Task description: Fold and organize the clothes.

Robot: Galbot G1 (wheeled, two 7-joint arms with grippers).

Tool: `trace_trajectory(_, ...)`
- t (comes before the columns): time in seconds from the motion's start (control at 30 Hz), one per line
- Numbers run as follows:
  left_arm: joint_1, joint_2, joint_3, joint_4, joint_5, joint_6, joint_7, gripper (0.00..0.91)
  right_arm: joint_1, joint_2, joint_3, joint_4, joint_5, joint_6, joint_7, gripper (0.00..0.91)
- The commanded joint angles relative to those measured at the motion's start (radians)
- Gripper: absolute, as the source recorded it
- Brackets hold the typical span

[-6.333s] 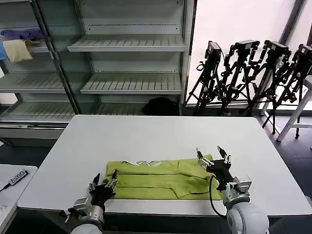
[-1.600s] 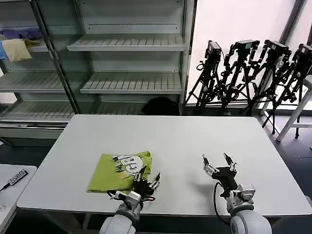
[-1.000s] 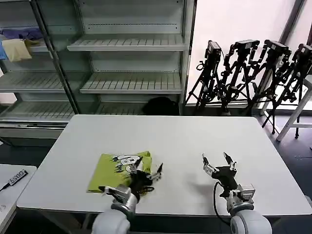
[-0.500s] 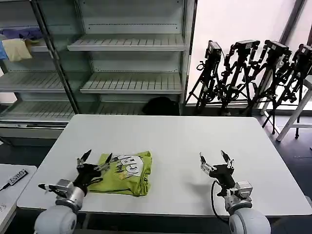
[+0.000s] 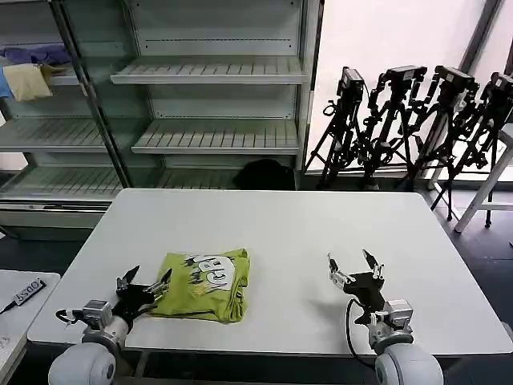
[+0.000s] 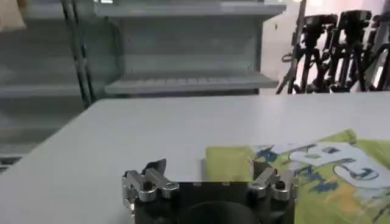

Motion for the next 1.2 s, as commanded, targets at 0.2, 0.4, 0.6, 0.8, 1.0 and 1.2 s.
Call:
trace_trajectory(0.2,0.001,-0.018,0.015,0.03,-0.031,0.066,-0.015,0.584,0.006,0.002,-0.002,-0.011,-0.004,0.005,0.0,0.907)
trace_trajectory(0.4,0.004,-0.033,0.02,0.027,-0.091,0.096,-0.015,0.252,0.007,0.002,0.0,-0.013,-0.003,0.008,0.0,0.907)
trace_trajectory(0.6,0.005,-0.045,0.023,0.022,-0.169,0.12,-0.023,0.02,0.009,0.003,0.002,-0.01,-0.003,0.008,0.001,0.907)
trace_trajectory(0.8,-0.003,-0.05,0.016,0.021,-0.251,0.12,-0.023,0.01,0.009,0.005,0.002,-0.009,-0.004,0.008,0.003,0.907)
trace_trajectory(1.0,-0.008,-0.059,0.013,0.028,-0.254,0.048,-0.024,0.0,0.01,0.006,0.003,-0.009,-0.005,0.008,0.004,0.907)
trace_trajectory(1.2,0.007,-0.041,-0.027,0.031,-0.165,-0.058,-0.001,0.0,0.01,0.002,0.008,-0.012,-0.005,0.009,0.005,0.907)
